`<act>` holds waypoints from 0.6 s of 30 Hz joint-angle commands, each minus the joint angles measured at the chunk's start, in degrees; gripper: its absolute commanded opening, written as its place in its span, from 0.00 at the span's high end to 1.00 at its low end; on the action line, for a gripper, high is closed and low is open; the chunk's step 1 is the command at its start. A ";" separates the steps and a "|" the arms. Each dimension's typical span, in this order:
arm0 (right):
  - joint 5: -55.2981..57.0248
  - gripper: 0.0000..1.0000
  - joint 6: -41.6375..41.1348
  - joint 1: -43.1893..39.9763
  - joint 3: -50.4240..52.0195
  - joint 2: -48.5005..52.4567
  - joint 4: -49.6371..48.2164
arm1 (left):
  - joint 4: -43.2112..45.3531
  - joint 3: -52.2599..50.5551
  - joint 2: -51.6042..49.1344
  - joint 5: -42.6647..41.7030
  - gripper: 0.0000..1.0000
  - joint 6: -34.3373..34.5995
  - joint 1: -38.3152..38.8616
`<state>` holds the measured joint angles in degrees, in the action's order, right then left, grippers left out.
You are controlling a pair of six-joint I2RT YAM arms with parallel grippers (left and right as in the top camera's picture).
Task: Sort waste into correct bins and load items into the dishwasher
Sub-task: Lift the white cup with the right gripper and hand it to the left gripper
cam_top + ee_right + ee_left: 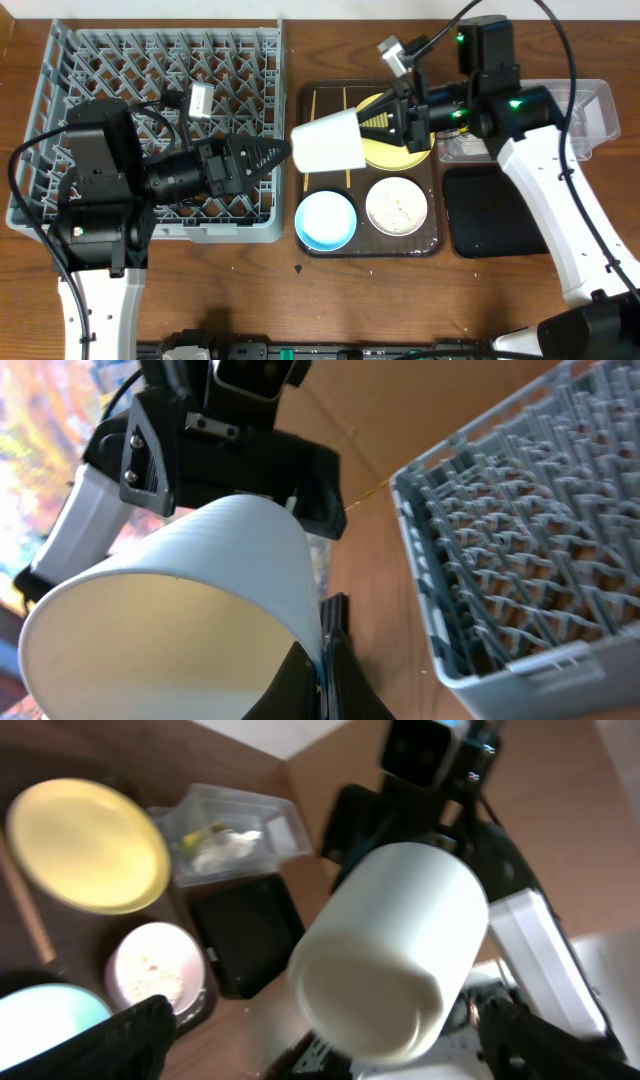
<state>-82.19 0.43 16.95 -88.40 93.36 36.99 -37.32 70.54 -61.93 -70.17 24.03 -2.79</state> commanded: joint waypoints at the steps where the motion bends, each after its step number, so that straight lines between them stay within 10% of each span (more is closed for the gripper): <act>1: -2.89 0.99 -1.49 2.60 -0.61 0.00 -1.70 | 1.70 1.22 0.09 -6.69 0.05 -0.15 1.05; 18: 5.86 0.99 -11.78 7.13 -0.61 0.00 -14.69 | 1.75 1.22 0.09 -8.63 0.38 -0.15 4.52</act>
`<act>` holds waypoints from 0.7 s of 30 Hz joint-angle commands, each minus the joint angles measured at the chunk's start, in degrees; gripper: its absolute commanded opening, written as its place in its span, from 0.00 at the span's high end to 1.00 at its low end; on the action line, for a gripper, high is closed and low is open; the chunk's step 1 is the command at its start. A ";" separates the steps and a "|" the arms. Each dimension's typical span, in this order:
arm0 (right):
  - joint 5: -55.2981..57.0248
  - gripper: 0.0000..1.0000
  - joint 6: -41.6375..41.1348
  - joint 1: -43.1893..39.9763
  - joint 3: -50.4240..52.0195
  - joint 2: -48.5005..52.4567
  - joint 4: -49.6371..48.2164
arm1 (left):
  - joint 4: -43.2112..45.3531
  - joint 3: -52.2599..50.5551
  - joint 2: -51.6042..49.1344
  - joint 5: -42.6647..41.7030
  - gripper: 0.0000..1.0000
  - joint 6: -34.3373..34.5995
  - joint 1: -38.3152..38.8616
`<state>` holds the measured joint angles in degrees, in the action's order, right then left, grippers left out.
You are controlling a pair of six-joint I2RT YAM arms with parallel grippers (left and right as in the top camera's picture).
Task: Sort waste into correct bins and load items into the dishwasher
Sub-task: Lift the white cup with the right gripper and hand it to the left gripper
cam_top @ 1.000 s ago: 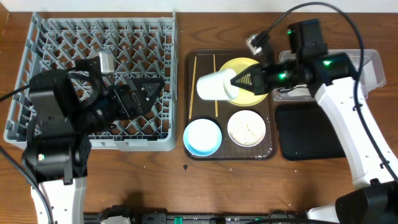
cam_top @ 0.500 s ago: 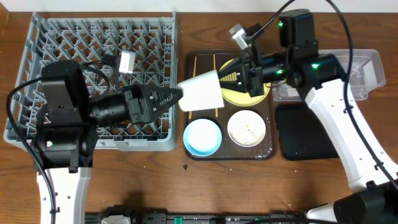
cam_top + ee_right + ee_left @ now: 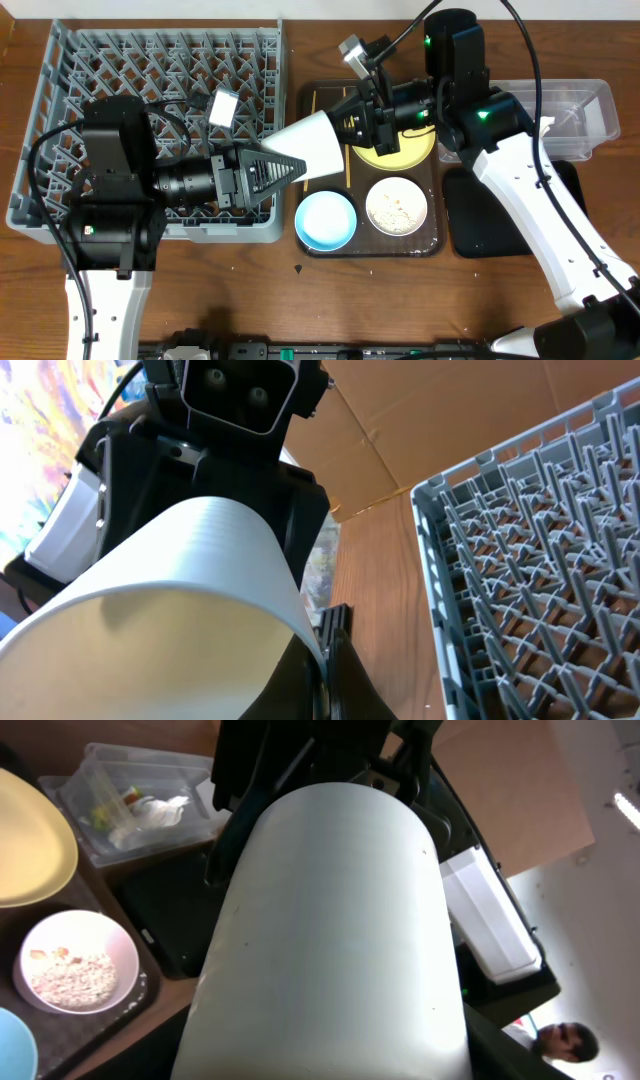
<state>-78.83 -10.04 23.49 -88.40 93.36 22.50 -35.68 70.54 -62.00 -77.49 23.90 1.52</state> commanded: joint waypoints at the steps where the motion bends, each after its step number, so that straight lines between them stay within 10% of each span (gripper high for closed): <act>1: 2.49 0.99 -1.33 0.59 -0.61 0.00 -0.20 | 0.31 1.22 0.15 -0.98 0.38 -0.04 0.22; 7: 2.27 0.99 -1.73 1.11 -0.61 0.00 0.70 | 2.10 1.22 0.17 0.33 0.17 0.00 0.22; 18: 2.27 0.99 -1.75 1.46 -0.61 0.00 1.11 | 3.50 1.22 0.15 0.39 0.41 -0.02 0.22; 21: 2.25 0.99 -1.73 1.46 -0.61 0.00 2.43 | 3.74 1.22 0.15 0.61 0.27 -0.02 0.22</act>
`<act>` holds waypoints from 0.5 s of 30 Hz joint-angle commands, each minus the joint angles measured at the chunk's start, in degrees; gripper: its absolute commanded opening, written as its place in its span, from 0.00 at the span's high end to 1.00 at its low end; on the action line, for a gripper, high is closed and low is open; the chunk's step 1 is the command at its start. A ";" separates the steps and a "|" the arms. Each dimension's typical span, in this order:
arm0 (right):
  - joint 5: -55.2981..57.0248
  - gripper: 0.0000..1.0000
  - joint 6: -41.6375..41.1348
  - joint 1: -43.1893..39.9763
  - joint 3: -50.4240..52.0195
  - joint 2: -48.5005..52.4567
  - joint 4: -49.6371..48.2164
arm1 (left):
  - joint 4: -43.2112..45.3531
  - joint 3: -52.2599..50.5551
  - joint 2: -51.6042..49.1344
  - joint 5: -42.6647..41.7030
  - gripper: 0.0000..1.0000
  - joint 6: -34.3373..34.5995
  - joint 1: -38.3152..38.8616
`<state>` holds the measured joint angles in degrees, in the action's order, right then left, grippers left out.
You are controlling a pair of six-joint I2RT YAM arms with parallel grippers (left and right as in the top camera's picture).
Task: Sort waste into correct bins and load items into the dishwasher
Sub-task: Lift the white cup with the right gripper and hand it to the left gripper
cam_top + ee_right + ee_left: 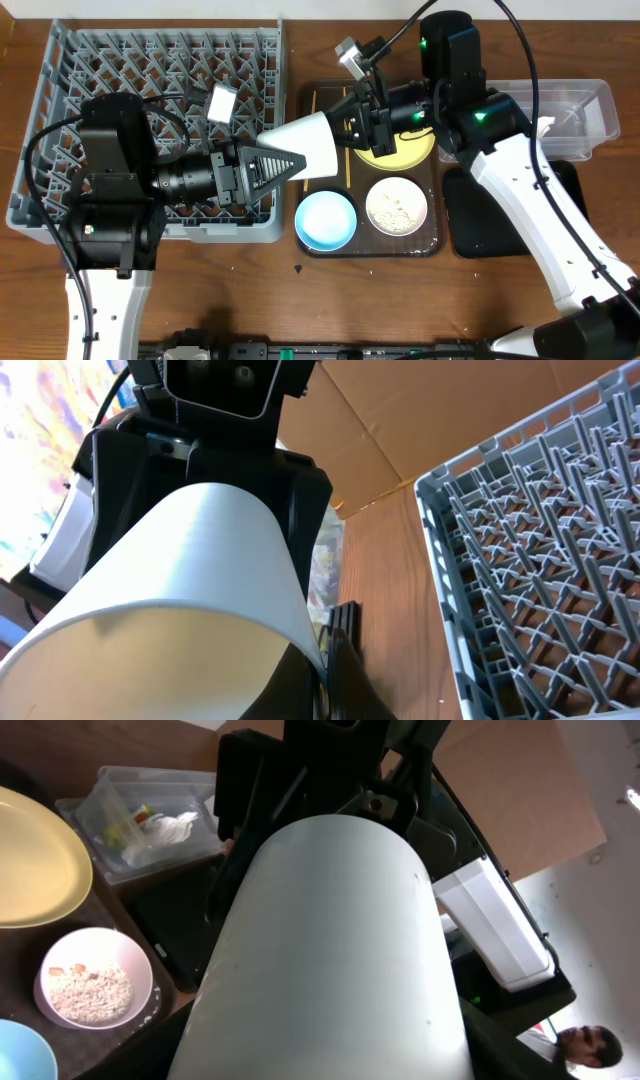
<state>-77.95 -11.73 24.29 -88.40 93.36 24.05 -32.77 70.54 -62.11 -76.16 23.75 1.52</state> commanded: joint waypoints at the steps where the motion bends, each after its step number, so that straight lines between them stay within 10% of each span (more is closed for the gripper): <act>1: 1.38 0.99 0.00 0.66 -0.61 0.00 1.53 | 1.01 1.22 0.26 -0.72 0.21 0.13 0.22; 15: -2.51 0.99 0.20 0.63 -0.61 0.00 2.75 | 2.08 1.22 0.26 -0.72 0.19 0.13 0.22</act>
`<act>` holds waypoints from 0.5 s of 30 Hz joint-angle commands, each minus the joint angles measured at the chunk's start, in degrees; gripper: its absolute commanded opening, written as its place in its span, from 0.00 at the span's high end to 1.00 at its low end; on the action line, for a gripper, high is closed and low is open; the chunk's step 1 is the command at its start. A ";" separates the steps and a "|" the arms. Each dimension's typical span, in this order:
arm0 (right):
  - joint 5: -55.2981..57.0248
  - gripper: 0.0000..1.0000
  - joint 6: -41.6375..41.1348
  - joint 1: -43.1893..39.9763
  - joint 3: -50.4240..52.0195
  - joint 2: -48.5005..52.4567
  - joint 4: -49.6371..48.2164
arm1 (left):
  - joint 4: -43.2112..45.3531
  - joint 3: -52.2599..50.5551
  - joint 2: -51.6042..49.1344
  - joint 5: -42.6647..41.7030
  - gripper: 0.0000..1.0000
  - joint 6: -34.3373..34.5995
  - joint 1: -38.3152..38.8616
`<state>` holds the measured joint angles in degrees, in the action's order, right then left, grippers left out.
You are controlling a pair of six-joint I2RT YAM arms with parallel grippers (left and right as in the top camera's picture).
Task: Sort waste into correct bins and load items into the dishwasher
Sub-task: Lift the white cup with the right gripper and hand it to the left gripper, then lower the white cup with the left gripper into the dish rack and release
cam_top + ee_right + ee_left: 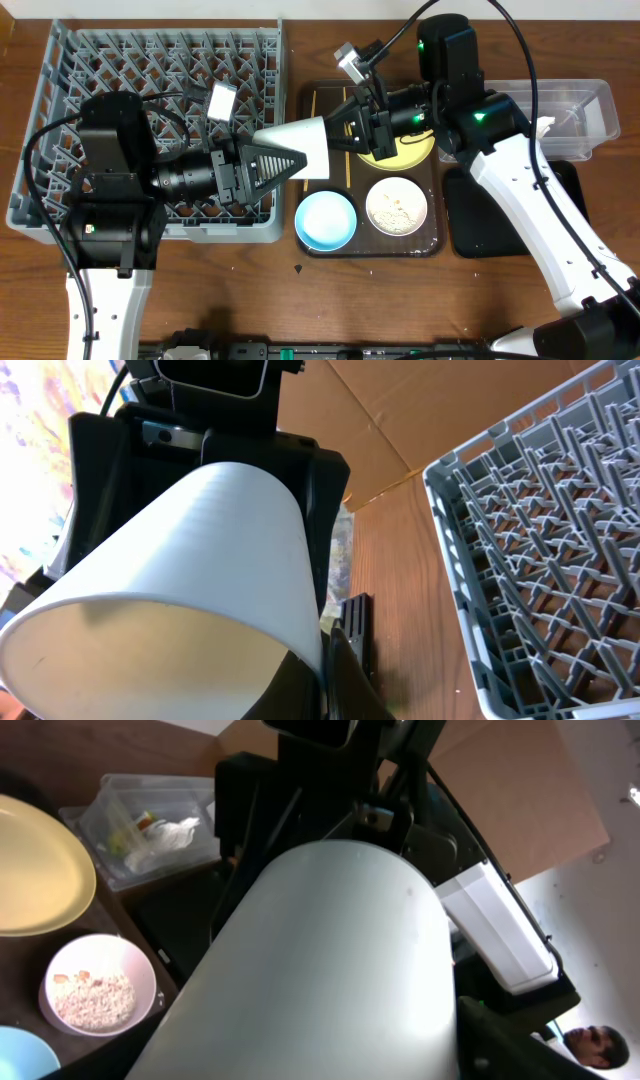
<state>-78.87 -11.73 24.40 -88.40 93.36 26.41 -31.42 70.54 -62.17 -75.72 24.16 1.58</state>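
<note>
A white paper cup hangs level in the air between my two arms, over the left edge of the brown tray. My right gripper is shut on its rim; one finger is inside the mouth and one is outside. The cup's closed base points at my left gripper, which is open. The cup fills the gap between the dark fingers of that gripper. The grey dish rack lies at the left and holds no dishes.
On the tray are a yellow plate, a blue bowl, a white bowl of crumbs and chopsticks. At the right stand a clear bin holding scraps and a black bin.
The cup has moved a little left, deeper between my left gripper's fingers. My right gripper still grips the rim. The left fingers still stand wide apart.
First my right gripper held the cup by its rim over the tray, apart from my open left gripper. Then the cup's base was between the left fingers. It stayed there and is now a little deeper, with the right gripper shut on the rim throughout.
</note>
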 commanded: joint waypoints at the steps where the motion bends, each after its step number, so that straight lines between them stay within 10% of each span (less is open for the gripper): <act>1: -1.57 0.99 0.20 0.52 -0.61 0.00 0.39 | 0.72 1.22 0.33 -1.16 0.19 -0.31 0.15; 8: -1.53 0.99 0.17 0.52 -0.61 0.00 0.37 | 0.72 1.22 0.33 -1.16 0.52 -0.28 0.15; 15: 0.70 0.90 0.11 0.52 -0.61 0.00 0.44 | 0.70 1.22 0.35 1.05 0.59 -0.28 0.15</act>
<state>-80.03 -11.97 24.38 -88.40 93.36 26.74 -31.27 70.54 -62.15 -75.83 23.97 1.61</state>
